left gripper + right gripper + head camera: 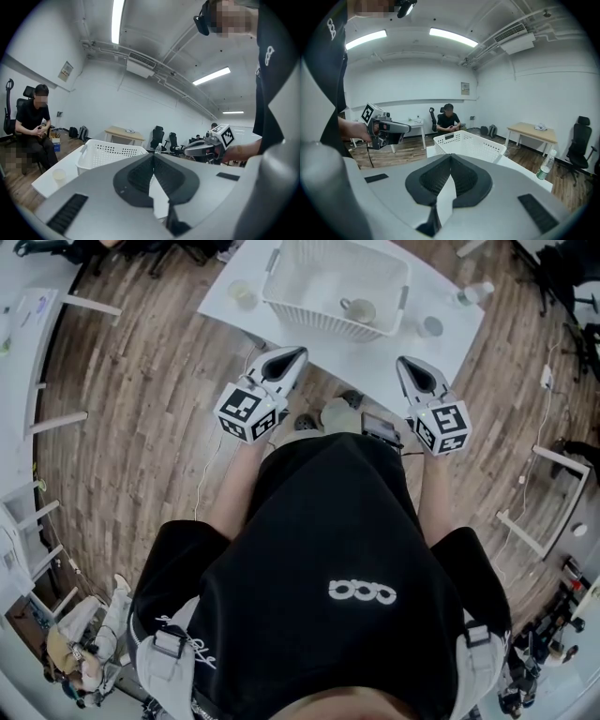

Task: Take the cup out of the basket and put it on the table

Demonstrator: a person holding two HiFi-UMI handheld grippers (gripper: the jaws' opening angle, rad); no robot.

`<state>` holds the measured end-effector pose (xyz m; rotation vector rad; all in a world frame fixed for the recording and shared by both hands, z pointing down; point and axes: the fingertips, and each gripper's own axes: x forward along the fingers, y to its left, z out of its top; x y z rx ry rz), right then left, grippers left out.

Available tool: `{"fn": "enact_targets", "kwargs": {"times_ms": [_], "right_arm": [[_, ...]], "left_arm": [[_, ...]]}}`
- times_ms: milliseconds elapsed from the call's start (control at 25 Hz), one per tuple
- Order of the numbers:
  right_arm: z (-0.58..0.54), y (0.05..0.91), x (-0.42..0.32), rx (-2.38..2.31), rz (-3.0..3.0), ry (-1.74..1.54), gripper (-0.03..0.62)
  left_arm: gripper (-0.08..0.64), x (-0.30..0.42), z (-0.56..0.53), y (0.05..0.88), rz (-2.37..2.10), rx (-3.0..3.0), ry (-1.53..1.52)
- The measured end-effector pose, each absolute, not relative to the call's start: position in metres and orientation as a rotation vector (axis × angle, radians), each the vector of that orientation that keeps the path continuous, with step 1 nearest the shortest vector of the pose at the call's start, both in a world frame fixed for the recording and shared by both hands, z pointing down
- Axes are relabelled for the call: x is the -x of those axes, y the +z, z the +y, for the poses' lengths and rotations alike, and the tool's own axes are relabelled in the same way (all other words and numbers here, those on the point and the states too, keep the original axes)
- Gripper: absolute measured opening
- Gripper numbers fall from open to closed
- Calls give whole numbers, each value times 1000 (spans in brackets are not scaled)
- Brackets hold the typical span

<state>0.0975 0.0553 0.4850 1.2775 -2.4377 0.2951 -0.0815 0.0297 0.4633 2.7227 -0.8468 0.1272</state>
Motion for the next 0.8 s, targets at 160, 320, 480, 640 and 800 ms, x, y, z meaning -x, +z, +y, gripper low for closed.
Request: {"fn": "enact_targets", "kwargs": {"times_ms": [160,320,480,640,800], "right_arm": [[52,485,-96,-1247,-2415,276,25],[36,479,-93,-1188,-2384,203,25],[2,469,-81,-1109,-2336,144,26],[-40,483,-72,-1004,-2274,139,26],[-85,511,-61,-871,-2219,160,28]], "left_arm": [[9,92,30,460,-864,-2718,104],[9,102,29,459,-870,-2717,95],[9,114,26,457,-886,-2712,81],[9,123,17,459,-910,-2699,65],[9,127,6,460,-928,-2693,65]]}}
